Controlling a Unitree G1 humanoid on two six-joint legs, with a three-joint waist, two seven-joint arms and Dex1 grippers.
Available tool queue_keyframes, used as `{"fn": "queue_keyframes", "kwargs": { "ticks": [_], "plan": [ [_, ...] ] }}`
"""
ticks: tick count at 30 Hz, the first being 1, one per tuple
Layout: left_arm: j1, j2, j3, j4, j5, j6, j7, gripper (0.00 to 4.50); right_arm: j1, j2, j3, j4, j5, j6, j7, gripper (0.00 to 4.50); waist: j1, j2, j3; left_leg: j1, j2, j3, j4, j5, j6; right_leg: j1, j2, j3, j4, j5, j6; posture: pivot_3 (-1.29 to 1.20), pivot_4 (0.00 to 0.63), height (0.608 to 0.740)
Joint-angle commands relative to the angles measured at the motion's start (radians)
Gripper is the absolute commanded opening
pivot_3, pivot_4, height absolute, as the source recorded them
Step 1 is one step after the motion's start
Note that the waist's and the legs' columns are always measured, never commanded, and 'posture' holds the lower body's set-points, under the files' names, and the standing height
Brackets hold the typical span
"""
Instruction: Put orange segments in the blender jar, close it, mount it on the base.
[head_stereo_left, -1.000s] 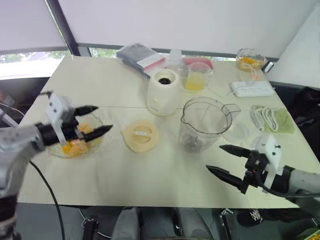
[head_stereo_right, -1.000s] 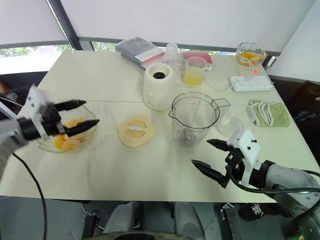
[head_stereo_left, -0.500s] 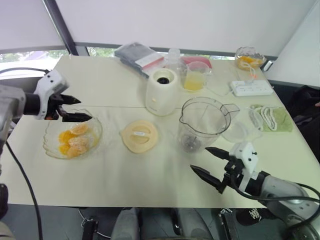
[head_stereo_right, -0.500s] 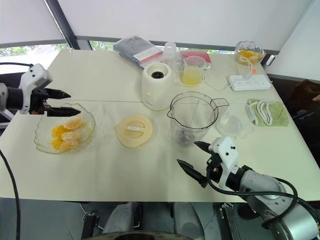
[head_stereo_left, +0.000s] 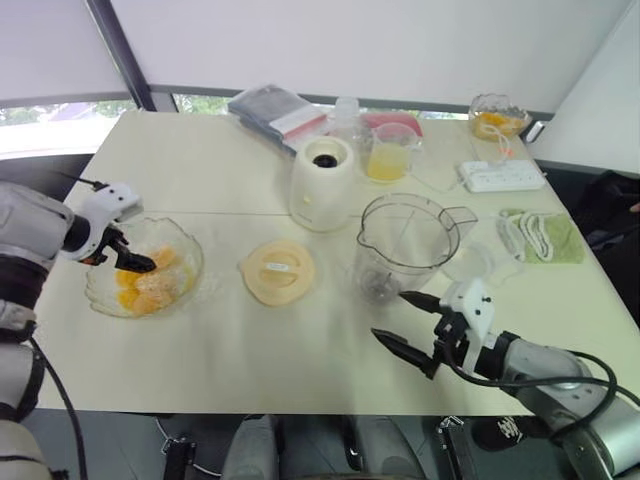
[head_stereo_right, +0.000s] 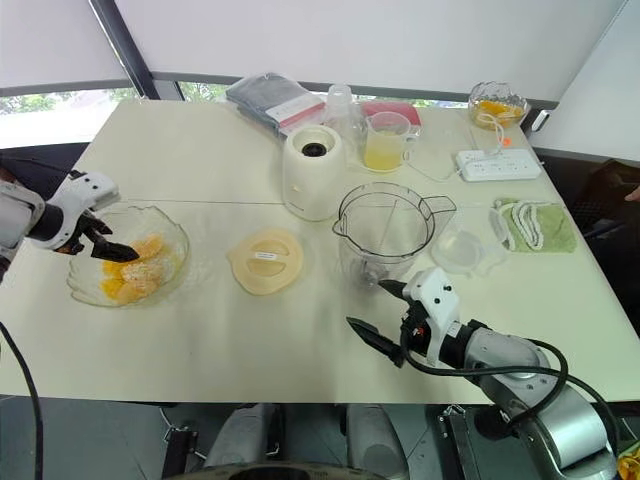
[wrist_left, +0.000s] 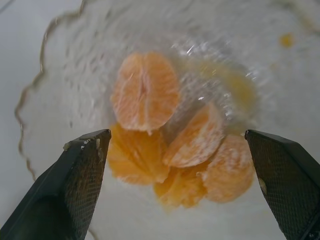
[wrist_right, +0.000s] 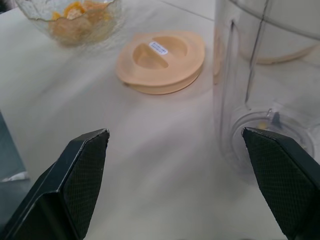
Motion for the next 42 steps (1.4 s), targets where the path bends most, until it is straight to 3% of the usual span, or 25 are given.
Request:
{"fn": "queue_keyframes", "kwargs": {
  "ticks": [1,11,22,42],
  "plan": [
    [0.005,-0.003,0.039,0.04,0.026,0.0,0.042,4.5,-0.01,-0.016,0.009,-0.011,-0.005,-0.011,0.022,4.46,0.001,0.0,0.0,0.0,0.0,0.0,0.0,0.0,0.0,0.0,0.0,0.0,0.001,0.0,0.0,0.0,0.15,0.74],
    [-0.046,-0.109,0.079,0.183,0.059,-0.055,0.197,4.5,-0.049,-0.028,0.026,0.011,-0.012,0.001,0.053,4.46,0.009,-0.001,-0.001,0.0,-0.001,0.0,0.002,0.0,0.0,0.001,-0.001,-0.001,0.001,0.0,0.001,0.0,0.15,0.74],
    [-0.095,-0.163,0.078,0.187,0.061,-0.046,0.15,4.5,-0.033,-0.03,0.034,0.0,-0.03,0.002,0.045,4.46,0.004,-0.001,-0.001,0.0,-0.001,0.0,0.002,0.0,0.0,0.001,0.0,-0.001,0.001,0.001,0.001,0.0,0.15,0.74],
    [-0.148,-0.287,0.119,0.392,0.095,-0.13,0.327,4.5,-0.012,-0.018,0.048,-0.012,-0.062,-0.004,0.018,4.46,0.005,-0.002,-0.001,0.0,-0.002,-0.001,0.002,0.0,0.0,0.001,0.0,-0.001,0.002,0.001,0.001,0.0,0.15,0.74]
  ]
}}
